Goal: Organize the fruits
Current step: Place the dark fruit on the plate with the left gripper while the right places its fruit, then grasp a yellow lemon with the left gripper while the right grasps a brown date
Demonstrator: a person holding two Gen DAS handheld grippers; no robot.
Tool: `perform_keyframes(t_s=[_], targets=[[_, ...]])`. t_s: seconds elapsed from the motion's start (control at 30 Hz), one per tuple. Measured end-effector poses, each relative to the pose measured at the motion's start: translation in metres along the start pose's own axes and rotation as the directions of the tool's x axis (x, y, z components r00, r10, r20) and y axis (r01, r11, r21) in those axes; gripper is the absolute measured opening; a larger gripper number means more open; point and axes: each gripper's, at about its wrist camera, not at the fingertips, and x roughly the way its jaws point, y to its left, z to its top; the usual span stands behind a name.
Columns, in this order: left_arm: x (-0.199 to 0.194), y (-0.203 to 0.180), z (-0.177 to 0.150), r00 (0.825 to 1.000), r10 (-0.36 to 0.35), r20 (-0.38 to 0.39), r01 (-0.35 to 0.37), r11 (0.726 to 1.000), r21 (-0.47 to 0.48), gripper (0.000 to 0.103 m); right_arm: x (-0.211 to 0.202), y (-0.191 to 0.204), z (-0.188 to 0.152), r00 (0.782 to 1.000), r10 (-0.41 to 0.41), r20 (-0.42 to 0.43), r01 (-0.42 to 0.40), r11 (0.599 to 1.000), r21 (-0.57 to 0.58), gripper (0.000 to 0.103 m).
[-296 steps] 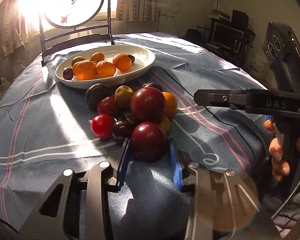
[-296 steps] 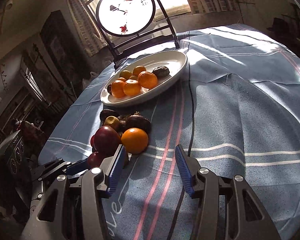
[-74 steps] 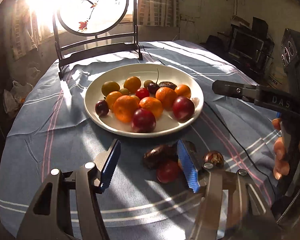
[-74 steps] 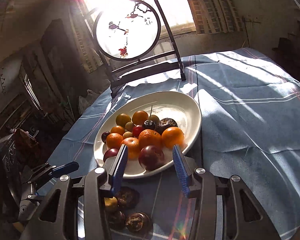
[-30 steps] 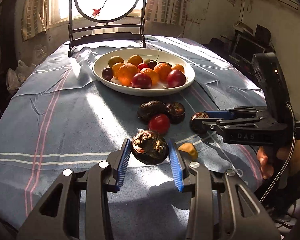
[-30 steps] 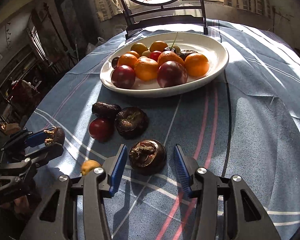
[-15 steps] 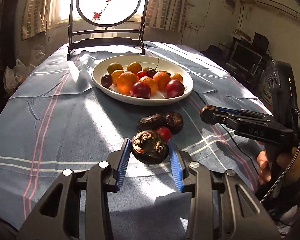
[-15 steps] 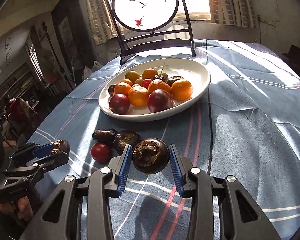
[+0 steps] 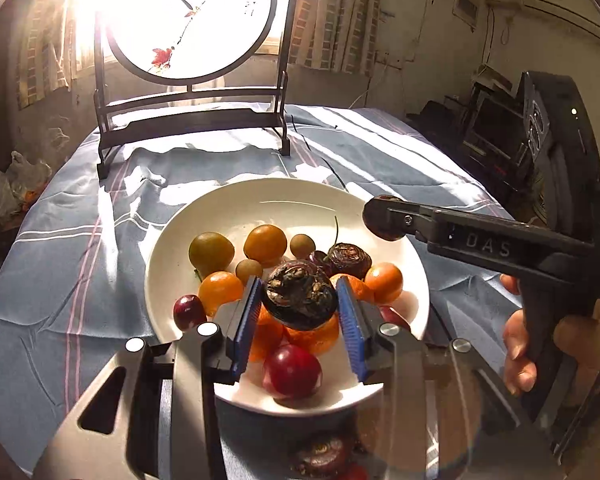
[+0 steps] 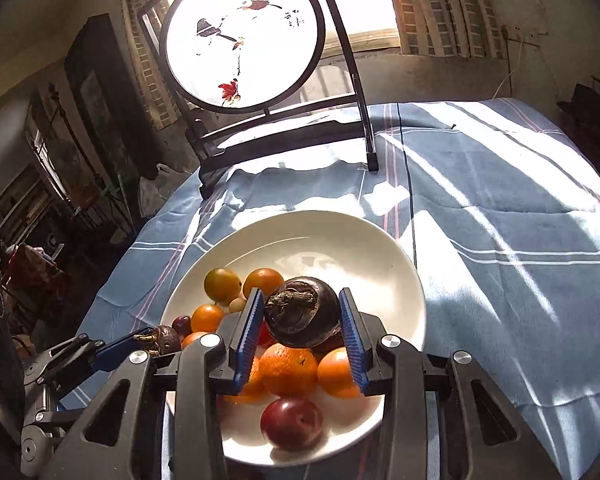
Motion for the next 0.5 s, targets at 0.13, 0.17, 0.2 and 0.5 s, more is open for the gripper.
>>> perform_keyframes(t_s=[0.13, 0.17, 0.2, 0.5], targets=[[0.006, 0.014, 0.004, 1.0, 0.014, -0.012, -0.014, 0.999, -0.041, 0.04, 0.002, 0.003, 0.001, 1.0, -0.009, 0.029, 0.009, 0.999, -0.033, 0.047], [-0.001, 0.015, 0.0, 1.0, 0.012, 0.0, -0.012, 0.999, -0.043, 0.042, -0.004, 0.006, -0.002, 0.999, 0.002, 0.036, -0.001, 0.999, -0.049, 0.047], [-0.01, 0.014, -0.005, 1.0, 0.016, 0.011, -0.015, 0.999, -0.034, 0.044, -0.012, 0.009, -0.007, 0.999, 0.007, 0.042, -0.005, 0.998, -0.065, 0.047], [-0.082, -0.036, -0.108, 0.997, -0.07, -0.015, 0.072, 0.988, 0.136, 0.055, -0.089, 0.0, -0.106, 0.996, 0.074, 0.056, -0.07, 0.995, -0.066, 0.052]])
